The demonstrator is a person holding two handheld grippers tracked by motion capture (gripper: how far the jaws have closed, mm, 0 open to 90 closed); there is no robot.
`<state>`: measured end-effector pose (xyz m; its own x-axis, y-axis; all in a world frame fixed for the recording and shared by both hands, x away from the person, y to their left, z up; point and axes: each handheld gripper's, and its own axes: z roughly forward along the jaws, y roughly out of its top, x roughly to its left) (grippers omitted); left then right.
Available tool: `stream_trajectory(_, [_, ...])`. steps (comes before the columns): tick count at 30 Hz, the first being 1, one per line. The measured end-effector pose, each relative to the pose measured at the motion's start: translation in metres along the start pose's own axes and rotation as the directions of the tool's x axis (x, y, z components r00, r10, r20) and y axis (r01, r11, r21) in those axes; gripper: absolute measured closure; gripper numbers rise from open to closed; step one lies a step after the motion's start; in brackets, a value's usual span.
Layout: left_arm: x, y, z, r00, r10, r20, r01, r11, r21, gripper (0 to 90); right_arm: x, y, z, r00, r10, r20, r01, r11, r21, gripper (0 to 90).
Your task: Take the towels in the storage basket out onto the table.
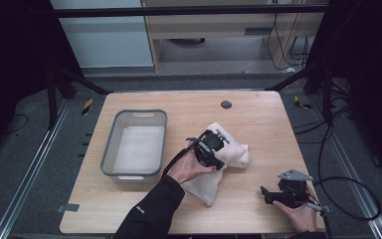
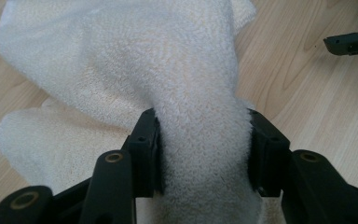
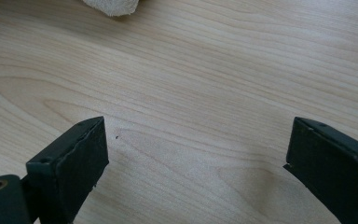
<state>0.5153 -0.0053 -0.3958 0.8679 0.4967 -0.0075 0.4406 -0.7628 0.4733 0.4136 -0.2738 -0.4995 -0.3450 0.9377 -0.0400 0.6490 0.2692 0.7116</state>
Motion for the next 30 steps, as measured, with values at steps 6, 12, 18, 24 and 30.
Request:
stream_trajectory(6, [-0.003,-0.003,0.002,0.9999,0.011,-0.007,-0.011,0.9999,-0.006,46.7,0.0,0.0,0.0,1.0,-0.003,0.0,0.003,1.0,0.001,5.4])
stream_trajectory(12, [-0.006,-0.004,0.0,0.9998,0.016,-0.009,-0.016,0.9999,-0.005,38.5,0.0,0.0,0.0,1.0,-0.005,0.001,0.005,1.0,0.001,5.3])
stream_trajectory(18, [-0.006,-0.008,-0.011,0.9999,0.013,0.009,-0.013,0.9991,-0.04,34.9,0.0,0.0,0.0,1.0,0.001,0.001,-0.001,1.0,0.0,5.3])
stream_trajectory(24, [-0.007,-0.015,-0.031,0.9998,0.008,0.016,-0.007,0.997,-0.077,32.1,0.0,0.0,0.0,1.0,0.005,0.002,-0.005,1.0,-0.001,5.2])
stream_trajectory(30, [-0.006,-0.028,-0.05,1.0,-0.002,0.003,0.003,0.9937,-0.112,29.7,0.0,0.0,0.0,1.0,0.004,0.005,-0.004,1.0,-0.004,5.1])
